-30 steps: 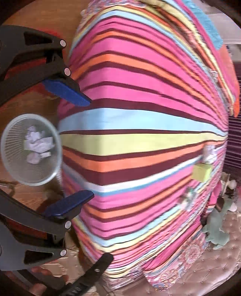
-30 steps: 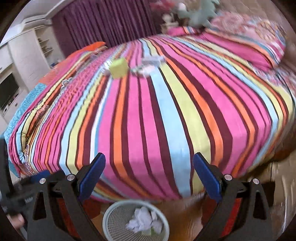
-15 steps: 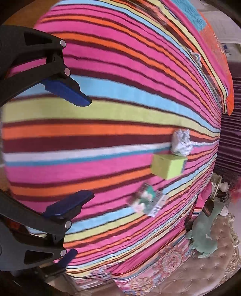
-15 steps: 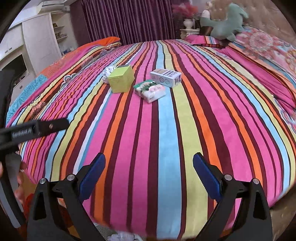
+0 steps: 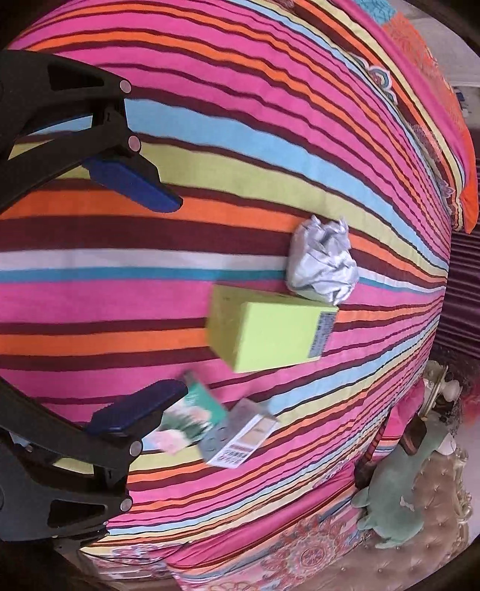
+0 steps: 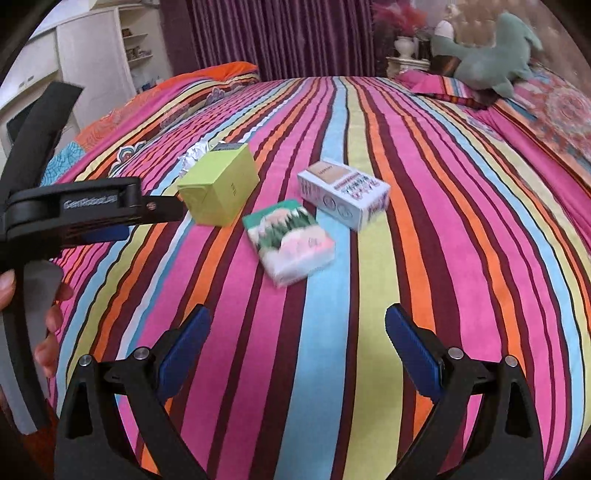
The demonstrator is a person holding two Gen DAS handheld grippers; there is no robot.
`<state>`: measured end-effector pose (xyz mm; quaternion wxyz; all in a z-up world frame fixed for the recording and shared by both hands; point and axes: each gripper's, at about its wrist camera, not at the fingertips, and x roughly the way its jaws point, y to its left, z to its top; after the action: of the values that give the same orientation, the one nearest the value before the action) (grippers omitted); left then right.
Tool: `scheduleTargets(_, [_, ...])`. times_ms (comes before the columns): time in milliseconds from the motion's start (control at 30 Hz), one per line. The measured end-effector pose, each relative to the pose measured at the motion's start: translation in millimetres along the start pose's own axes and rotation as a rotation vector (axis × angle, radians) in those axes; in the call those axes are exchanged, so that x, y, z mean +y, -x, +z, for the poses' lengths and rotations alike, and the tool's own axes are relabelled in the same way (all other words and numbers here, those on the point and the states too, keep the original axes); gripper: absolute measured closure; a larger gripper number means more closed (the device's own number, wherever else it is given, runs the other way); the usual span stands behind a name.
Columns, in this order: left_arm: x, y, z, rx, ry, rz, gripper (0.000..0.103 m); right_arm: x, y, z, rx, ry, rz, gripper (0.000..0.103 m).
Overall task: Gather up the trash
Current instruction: 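Grasp lime-green box with left tool while right tool grasps green tissue pack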
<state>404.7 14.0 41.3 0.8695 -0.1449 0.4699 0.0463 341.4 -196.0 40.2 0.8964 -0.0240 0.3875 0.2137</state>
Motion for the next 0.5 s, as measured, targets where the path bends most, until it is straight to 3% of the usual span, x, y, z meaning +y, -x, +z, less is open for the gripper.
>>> scheduleTargets(500, [-17.6, -71.0, 40.4, 0.076, -0.013, 0.047, 0.014, 1.3, -54.7, 38.0, 0.066, 0.125, 0.035, 0.012])
